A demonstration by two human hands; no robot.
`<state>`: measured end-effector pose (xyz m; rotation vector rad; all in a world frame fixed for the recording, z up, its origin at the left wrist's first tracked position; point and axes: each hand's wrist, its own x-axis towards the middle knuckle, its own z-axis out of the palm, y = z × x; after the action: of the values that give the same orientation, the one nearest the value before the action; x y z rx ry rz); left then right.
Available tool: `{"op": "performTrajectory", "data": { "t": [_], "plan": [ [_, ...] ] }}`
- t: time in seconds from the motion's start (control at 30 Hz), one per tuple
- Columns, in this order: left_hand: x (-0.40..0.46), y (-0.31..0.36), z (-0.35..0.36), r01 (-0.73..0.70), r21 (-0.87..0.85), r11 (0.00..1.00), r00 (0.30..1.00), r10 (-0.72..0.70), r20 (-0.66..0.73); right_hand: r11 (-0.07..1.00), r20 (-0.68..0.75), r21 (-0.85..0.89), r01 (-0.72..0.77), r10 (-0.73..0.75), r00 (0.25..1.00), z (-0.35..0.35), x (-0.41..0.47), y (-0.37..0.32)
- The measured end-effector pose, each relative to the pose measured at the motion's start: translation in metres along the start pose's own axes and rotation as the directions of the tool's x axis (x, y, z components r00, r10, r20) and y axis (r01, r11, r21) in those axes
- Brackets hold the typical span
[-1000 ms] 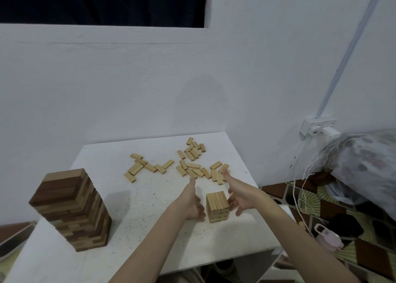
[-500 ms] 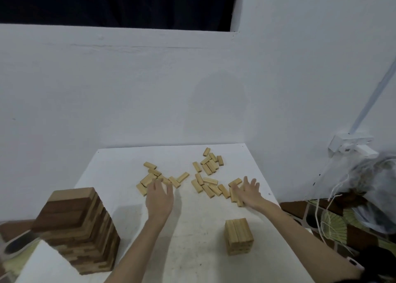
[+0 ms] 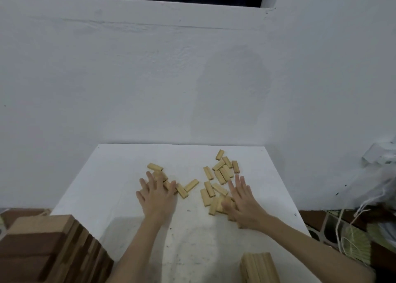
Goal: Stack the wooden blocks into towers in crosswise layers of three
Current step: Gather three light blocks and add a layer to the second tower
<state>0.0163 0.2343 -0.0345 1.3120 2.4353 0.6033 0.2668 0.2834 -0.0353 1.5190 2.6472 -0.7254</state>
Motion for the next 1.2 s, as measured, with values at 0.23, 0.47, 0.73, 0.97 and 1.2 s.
{"op": "performTrajectory", "data": {
  "t": [0.23, 0.47, 0.73, 0.97, 1.2],
  "plan": [
    [0.008, -0.004, -0.002, -0.032, 0.037, 0.999, 0.999, 0.034, -0.038, 0.993, 0.079, 0.050, 0.110, -0.113, 0.990, 0.001, 0.030, -0.052],
    [0.029, 0.007, 0.002, -0.085, 0.130, 0.988, 0.991, 0.071, 0.110, 0.971, -0.041, -0.020, -0.239, 0.238, 0.970, -0.038, 0.094, -0.027],
    [0.021, 0.016, 0.007, -0.181, 0.301, 0.936, 0.969, 0.119, 0.215, 0.969, -0.008, -0.004, -0.249, 0.249, 0.969, -0.030, 0.107, -0.021],
    [-0.011, 0.010, 0.012, -0.244, 0.320, 0.916, 0.957, 0.174, 0.234, 0.987, 0.028, 0.013, -0.160, 0.159, 0.987, -0.001, 0.085, -0.063],
    [-0.057, -0.014, 0.005, -0.326, 0.328, 0.887, 0.939, 0.263, 0.224, 0.994, 0.069, -0.008, -0.109, 0.110, 0.992, 0.019, 0.050, -0.102]
  ]
}}
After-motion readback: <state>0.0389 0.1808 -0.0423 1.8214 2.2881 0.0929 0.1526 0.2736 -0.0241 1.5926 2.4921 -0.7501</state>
